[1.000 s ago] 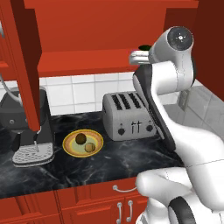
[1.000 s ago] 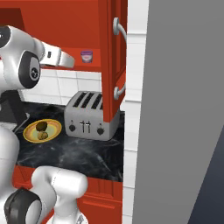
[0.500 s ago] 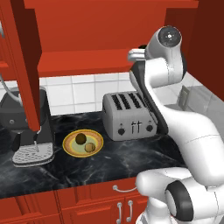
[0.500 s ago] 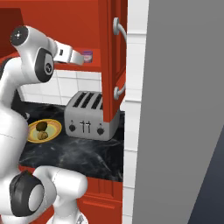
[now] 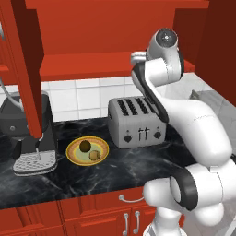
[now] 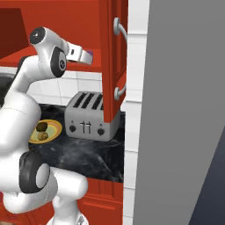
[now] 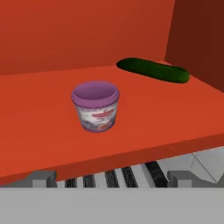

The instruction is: Pick the avocado and bread from the counter and place them on the plate. Then pick the jam from the cabinet and place it next to the plate. Lastly close the cabinet door.

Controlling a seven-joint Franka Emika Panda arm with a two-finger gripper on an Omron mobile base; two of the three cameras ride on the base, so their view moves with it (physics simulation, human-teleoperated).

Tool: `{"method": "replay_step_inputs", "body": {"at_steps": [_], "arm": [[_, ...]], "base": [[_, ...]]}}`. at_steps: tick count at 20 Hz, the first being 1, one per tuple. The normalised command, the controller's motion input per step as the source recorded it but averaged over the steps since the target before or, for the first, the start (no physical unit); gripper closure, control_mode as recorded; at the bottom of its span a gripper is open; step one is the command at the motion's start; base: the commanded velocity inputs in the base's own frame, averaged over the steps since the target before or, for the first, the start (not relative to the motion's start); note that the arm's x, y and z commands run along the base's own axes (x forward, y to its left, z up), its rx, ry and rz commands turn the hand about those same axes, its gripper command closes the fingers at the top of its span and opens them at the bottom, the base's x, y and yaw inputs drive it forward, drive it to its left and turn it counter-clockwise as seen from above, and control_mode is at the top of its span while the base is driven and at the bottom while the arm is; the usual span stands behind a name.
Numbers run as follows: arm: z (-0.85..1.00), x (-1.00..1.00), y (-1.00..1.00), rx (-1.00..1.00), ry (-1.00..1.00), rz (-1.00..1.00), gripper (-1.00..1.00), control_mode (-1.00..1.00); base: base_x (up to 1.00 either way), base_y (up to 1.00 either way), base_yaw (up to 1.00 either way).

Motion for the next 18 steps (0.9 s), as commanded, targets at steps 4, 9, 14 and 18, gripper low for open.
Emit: {"method": "replay_step_inputs", "body": {"at_steps": [4, 9, 14, 18], "arm": [[0.00, 0.51, 0.00, 0.00, 0.05, -0.02, -1.00, -1.00], [-0.02, 0.50, 0.00, 0.00, 0.05, -0.02, -1.00, -1.00], [-0.10, 0.46, 0.00, 0.00, 0.03, -0.01, -1.00, -1.00], [-0.09, 0.43, 0.00, 0.00, 0.03, -0.01, -1.00, -1.00]], "base": [[0.00, 0.00, 0.00], [0.00, 0.00, 0.00], [0.00, 0.00, 0.00], [0.00, 0.00, 0.00]]}}
